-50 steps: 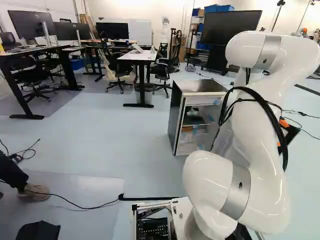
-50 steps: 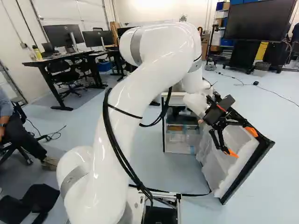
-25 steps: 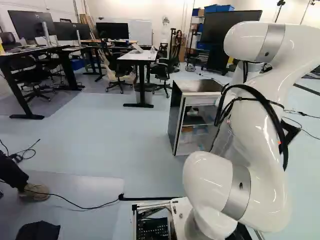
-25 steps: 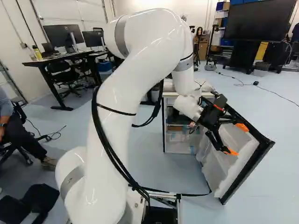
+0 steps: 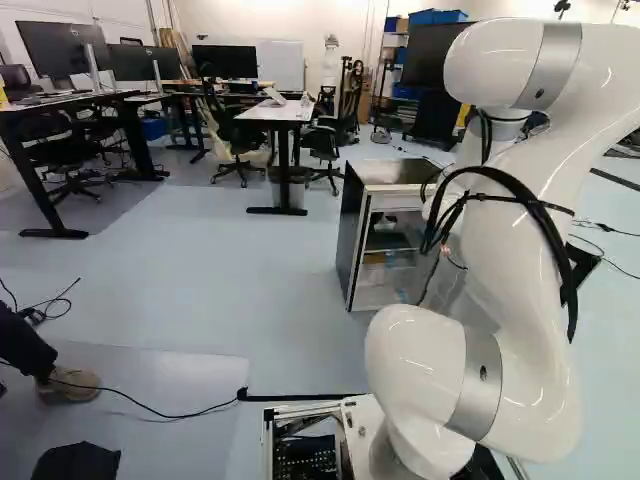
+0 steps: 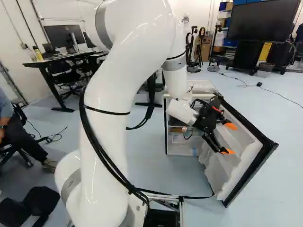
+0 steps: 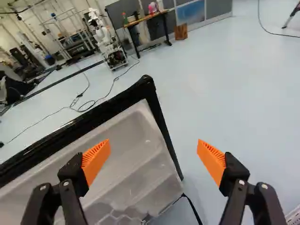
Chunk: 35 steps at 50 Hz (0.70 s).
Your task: Open the fridge door
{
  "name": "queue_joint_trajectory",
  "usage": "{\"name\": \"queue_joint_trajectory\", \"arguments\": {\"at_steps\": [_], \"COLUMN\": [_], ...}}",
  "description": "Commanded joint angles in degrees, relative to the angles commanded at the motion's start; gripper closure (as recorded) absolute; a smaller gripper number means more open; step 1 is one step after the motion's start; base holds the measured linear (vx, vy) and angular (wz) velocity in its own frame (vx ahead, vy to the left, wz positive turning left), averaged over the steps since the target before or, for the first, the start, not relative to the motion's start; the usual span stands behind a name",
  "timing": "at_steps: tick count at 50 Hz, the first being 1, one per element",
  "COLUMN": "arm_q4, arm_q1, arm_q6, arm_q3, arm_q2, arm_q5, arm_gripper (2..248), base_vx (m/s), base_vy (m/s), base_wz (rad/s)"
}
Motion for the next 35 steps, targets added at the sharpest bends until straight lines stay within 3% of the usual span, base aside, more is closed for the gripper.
{"name": "queue_joint_trajectory", "arguments": {"at_steps": [35], "arm_q4": [-20.9], "arm_q1": [5.7], "arm_q6": [0.0], "arm_q3": [10.5], "arm_q2": [7.2], "arm_q5": [-5.0], "arm_gripper": [3], "base_vx": [0.000], "base_vy": [0.000], "base_wz": [0.000]}}
